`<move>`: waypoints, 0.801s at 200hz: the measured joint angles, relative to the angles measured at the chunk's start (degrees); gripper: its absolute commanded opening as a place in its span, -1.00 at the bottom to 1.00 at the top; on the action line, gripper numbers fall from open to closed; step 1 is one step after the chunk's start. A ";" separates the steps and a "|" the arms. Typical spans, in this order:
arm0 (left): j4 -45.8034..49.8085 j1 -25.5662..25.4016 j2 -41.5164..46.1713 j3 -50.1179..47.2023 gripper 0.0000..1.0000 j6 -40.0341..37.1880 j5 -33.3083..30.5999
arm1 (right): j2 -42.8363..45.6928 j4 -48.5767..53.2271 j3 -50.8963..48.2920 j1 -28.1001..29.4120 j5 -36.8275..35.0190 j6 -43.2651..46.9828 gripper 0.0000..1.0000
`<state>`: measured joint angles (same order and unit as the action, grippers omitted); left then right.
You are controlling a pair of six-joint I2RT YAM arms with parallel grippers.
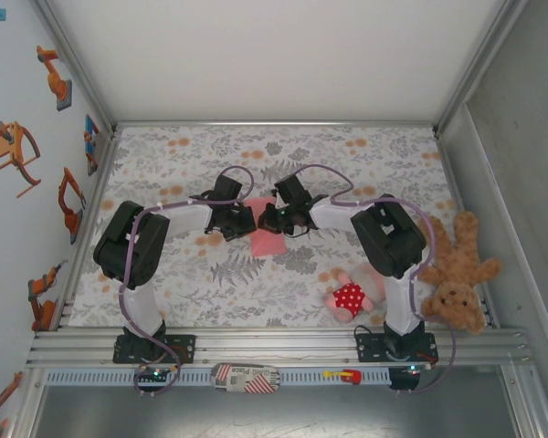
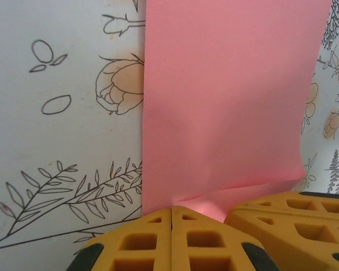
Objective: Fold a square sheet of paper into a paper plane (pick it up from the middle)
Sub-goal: Fold the triangle a second time at the center of the table.
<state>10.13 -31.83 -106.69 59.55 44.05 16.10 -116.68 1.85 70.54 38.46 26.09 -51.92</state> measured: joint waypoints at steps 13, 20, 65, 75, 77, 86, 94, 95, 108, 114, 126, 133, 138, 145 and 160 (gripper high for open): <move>0.00 0.00 0.00 0.00 -1.00 0.00 0.00 | -0.28 0.72 0.20 0.00 -0.02 -0.63 -1.00; 0.00 0.00 0.00 0.00 -1.00 0.00 0.00 | -0.48 1.27 0.20 0.04 -0.02 -0.87 -1.00; 0.04 0.00 0.00 0.00 -1.00 0.02 -0.09 | -0.98 3.15 0.28 0.33 0.00 -1.75 -1.00; 0.09 0.00 0.00 0.00 -1.00 0.00 -0.20 | -0.92 3.04 0.11 0.33 -0.02 -1.75 -1.00; 0.11 -0.02 0.00 0.00 -1.00 0.00 -0.22 | -0.87 3.02 0.04 0.33 -0.02 -1.73 -1.00; 0.17 -0.02 0.00 0.04 -1.00 0.00 -0.26 | -0.68 2.58 -0.48 0.37 0.02 -1.70 -1.00; 0.24 -0.02 0.00 0.07 -1.00 0.00 -0.31 | -0.28 2.05 -1.20 0.42 0.00 -1.68 -1.00; 0.24 -0.02 0.00 0.09 -1.00 0.00 -0.31 | -0.24 1.95 -1.29 0.42 0.00 -1.68 -1.00; 0.31 -0.02 0.00 0.09 -1.00 0.00 -0.39 | 0.72 1.07 -2.95 0.48 0.00 -1.62 -1.00; 0.33 -0.02 0.00 0.11 -1.00 0.00 -0.46 | 1.31 0.76 -3.85 0.48 -0.02 -1.51 -1.00; 0.39 -0.02 -0.02 0.13 -1.00 0.00 -0.50 | 2.51 -0.09 -5.79 0.46 -0.04 -1.25 -1.00; 0.39 -0.02 -0.02 0.13 -1.00 0.00 -0.50 | 3.34 -0.83 -7.15 0.35 -0.09 -1.20 -1.00; 0.39 -0.02 -0.02 0.15 -1.00 0.00 -0.50 | 3.91 -1.46 -8.17 0.24 -0.09 -1.14 -1.00; 0.39 -0.02 -0.07 0.15 -1.00 0.00 -0.50 | 4.68 -2.27 -9.51 0.11 -0.04 -1.07 -1.00; 0.61 -0.02 -0.13 0.35 -1.00 0.00 -0.50 | 6.47 -3.23 -12.24 -0.44 0.04 -1.03 -1.00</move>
<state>10.74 -31.86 -106.83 59.90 44.05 15.59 -110.21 -1.39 58.30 38.02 26.13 -52.95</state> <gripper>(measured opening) 0.065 0.049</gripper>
